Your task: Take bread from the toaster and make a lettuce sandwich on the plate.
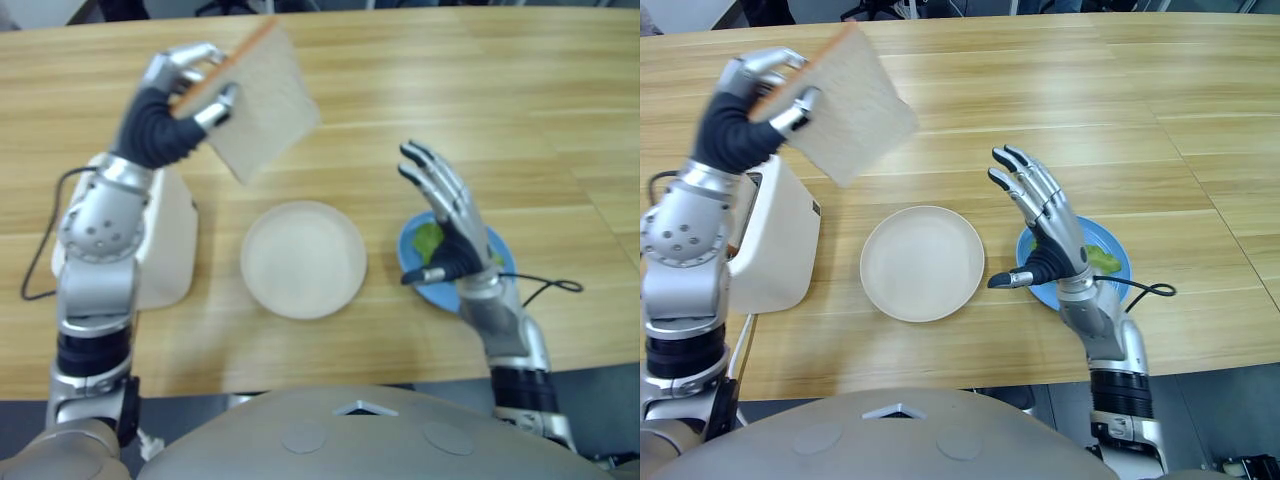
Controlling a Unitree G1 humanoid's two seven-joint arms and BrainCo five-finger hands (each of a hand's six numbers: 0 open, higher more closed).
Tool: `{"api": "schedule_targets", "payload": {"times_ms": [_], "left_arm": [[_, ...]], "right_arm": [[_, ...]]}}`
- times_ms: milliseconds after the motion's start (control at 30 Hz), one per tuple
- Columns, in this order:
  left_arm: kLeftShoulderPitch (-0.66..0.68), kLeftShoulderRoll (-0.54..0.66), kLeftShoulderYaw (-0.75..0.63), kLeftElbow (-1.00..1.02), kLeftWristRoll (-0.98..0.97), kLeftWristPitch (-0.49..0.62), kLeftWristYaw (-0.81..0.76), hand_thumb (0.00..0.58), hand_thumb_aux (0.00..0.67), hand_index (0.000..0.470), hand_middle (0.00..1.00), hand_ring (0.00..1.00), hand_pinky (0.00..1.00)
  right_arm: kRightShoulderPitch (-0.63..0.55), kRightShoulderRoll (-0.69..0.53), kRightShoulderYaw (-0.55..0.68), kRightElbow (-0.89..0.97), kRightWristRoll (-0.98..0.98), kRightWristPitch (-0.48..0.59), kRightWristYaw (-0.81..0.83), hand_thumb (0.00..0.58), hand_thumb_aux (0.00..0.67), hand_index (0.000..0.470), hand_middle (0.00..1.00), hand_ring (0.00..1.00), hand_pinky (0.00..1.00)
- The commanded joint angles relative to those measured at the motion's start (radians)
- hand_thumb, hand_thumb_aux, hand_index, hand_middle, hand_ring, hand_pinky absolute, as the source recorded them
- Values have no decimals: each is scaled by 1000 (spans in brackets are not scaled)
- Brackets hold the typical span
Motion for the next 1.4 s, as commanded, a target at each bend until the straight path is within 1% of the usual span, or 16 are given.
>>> {"api": "schedule_targets", "payload": {"times_ms": [33,167,300,467,733,900,1033,1400], "left_arm": [[22,3,-102,55,-25,46,-97,580,670,460,1000,1000,1000],[39,7,-201,168,-10,46,-175,580,670,460,1000,1000,1000],[51,-7,-279,274,17,31,-211,580,670,460,1000,1000,1000],[54,-35,-340,428,33,11,-233,580,670,460,1000,1000,1000],[51,-76,-384,681,102,-93,-193,580,670,460,1000,1000,1000],[50,-91,-407,768,145,-141,-176,580,670,460,1000,1000,1000],[53,-95,-424,813,185,-167,-161,580,670,460,1000,1000,1000],[57,-96,-443,846,282,-212,-109,580,670,460,1000,1000,1000]], "right_arm": [[2,-27,-12,-84,-95,-31,-29,0,0,0,0,0,0],[16,-64,20,-126,-161,-65,-30,0,0,0,0,0,0],[27,-120,110,-65,-200,-76,5,0,0,0,0,0,0],[20,-209,292,109,-178,-36,135,0,0,0,0,0,0],[-29,-273,464,295,-150,56,275,0,0,0,0,0,0],[-64,-284,513,358,-150,106,293,0,0,0,0,0,0],[-81,-283,539,366,-136,132,293,0,0,0,0,0,0],[-117,-275,608,369,-100,177,335,0,0,0,0,0,0]]}}
